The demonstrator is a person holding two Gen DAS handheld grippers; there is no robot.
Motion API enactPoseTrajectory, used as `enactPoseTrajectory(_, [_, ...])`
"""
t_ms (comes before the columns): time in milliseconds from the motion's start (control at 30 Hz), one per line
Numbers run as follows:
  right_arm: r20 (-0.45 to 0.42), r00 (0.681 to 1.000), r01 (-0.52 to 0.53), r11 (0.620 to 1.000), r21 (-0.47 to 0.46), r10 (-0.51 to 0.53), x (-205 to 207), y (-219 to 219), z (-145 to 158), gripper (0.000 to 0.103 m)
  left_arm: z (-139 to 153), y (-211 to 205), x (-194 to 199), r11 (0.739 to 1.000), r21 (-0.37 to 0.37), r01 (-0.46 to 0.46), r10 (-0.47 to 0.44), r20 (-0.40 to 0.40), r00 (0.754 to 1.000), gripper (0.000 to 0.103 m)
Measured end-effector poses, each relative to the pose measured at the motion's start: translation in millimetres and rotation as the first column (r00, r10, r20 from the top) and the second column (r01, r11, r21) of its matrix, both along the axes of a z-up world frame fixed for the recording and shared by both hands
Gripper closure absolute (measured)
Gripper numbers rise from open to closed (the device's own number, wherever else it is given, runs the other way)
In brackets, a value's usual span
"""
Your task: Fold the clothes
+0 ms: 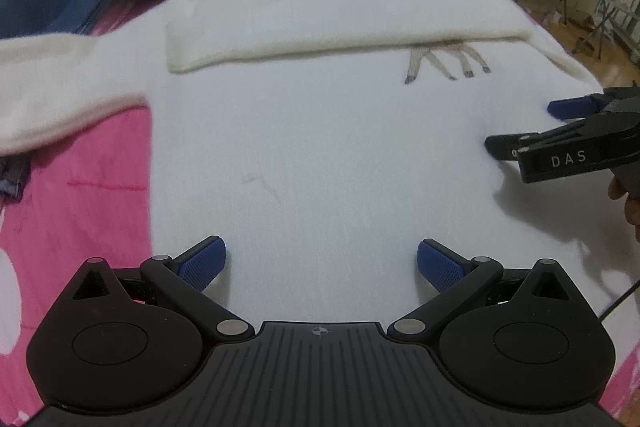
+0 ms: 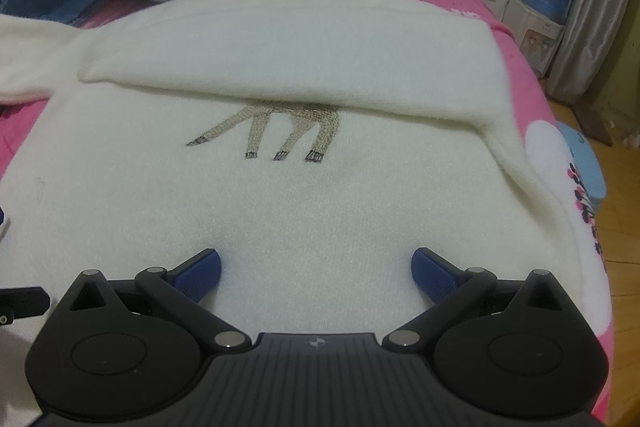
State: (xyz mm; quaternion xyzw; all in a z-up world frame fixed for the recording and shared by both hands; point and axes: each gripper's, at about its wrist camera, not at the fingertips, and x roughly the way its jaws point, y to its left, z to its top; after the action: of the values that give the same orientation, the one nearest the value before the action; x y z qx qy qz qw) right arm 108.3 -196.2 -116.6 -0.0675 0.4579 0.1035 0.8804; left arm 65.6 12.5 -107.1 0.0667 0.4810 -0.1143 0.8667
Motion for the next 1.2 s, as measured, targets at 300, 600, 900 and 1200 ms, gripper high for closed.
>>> enactPoseTrajectory(300, [0.003,1.000,0.000,1.000,-0.002,0.000,0,1,0,0.000,-10,3,6,1.000,0.008,-0.008,0.008,0.009,1.000,0.000])
enactPoseTrajectory(600, [0.005,1.000,0.000,1.000,-0.004,0.000,0,1,0,0.000,-14,3,7,1.000,0.003,-0.021,0.021,-0.003,1.000,0.000])
enactPoseTrajectory(900, [0.004,1.000,0.002,1.000,-0.006,-0.002,0,1,1,0.000,-14,2,8,1.000,0.004,-0.030,0.030,-0.008,1.000,0.000])
enactPoseTrajectory(1200, [0.005,1.000,0.001,1.000,-0.007,-0.001,0,1,1,0.000,-15,2,8,0.999,0.005,-0.032,0.032,-0.008,0.999,0.000])
